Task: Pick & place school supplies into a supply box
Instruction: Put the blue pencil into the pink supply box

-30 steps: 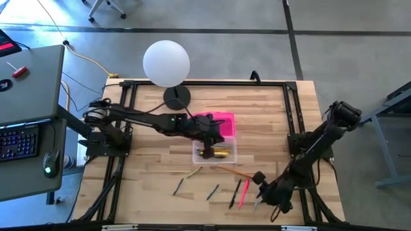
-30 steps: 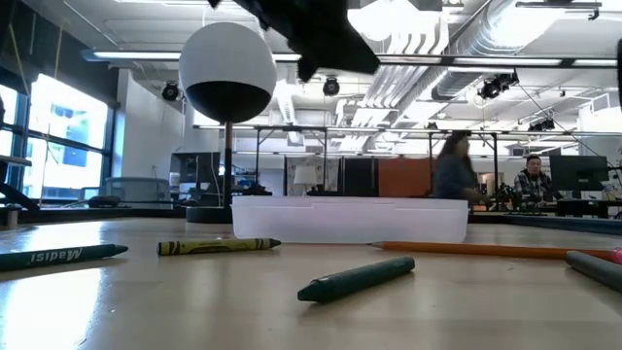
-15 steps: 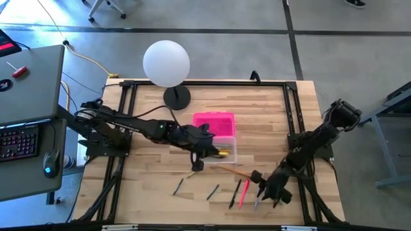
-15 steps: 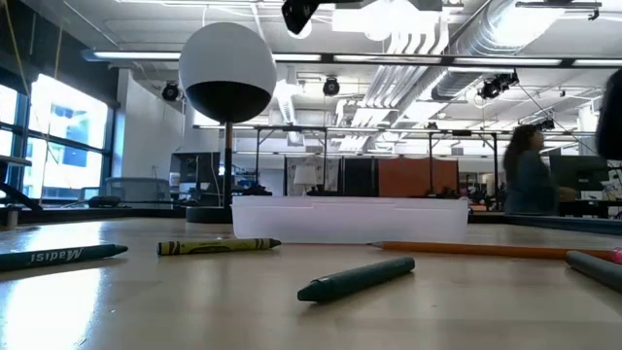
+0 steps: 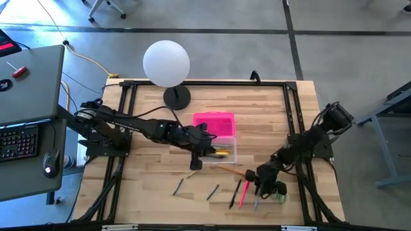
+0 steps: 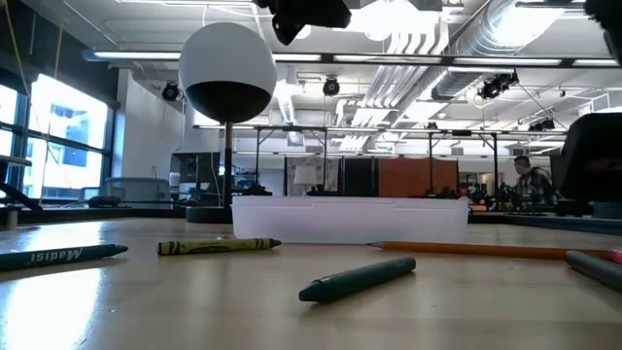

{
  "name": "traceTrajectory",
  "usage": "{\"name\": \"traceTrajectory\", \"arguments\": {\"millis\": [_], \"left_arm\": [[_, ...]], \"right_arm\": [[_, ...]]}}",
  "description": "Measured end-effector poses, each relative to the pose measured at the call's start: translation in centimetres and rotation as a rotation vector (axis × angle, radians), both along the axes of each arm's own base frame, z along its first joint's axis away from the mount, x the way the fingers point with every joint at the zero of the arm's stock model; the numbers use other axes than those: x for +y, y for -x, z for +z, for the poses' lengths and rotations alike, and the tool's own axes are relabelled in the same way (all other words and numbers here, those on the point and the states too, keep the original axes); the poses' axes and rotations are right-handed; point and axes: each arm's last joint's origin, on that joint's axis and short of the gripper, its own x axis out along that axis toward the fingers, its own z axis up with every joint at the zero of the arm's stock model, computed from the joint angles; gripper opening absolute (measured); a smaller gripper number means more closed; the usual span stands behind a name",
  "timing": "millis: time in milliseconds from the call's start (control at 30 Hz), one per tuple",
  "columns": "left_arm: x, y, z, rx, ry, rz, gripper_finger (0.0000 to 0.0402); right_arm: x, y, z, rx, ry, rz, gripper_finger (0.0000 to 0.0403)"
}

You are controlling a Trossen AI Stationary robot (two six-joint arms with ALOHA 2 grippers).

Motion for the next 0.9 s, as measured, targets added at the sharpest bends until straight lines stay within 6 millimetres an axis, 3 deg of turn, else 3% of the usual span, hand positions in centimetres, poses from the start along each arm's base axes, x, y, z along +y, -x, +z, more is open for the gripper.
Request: {"name": "traceTrajectory", "arguments": {"millis": [267, 533, 667, 900], "left_arm": [[0.0, 0.2, -0.3, 0.039, 0.043, 0.034, 0.0062], [-0.2, 0.6, -0.7, 0.104, 0.110, 0.087, 0.0062], [-1.1, 0.7, -0.7, 0.098, 0.122, 0.081, 0.0062], [-2.5, 1.0, -0.6, 0.077, 0.098, 0.109, 0.0062]], "right_arm": [[-0.8, -1.4, -2.3, -0.009, -0.097, 0.047, 0.0082], [-1.9, -0.3, -3.8, -0.078, -0.147, 0.050, 0.0043], [-2.0, -0.2, -3.9, -0.074, -0.160, 0.030, 0.0009], [-1.6, -0.9, -2.8, -0.156, -0.295, -0.026, 0.0004]]}}
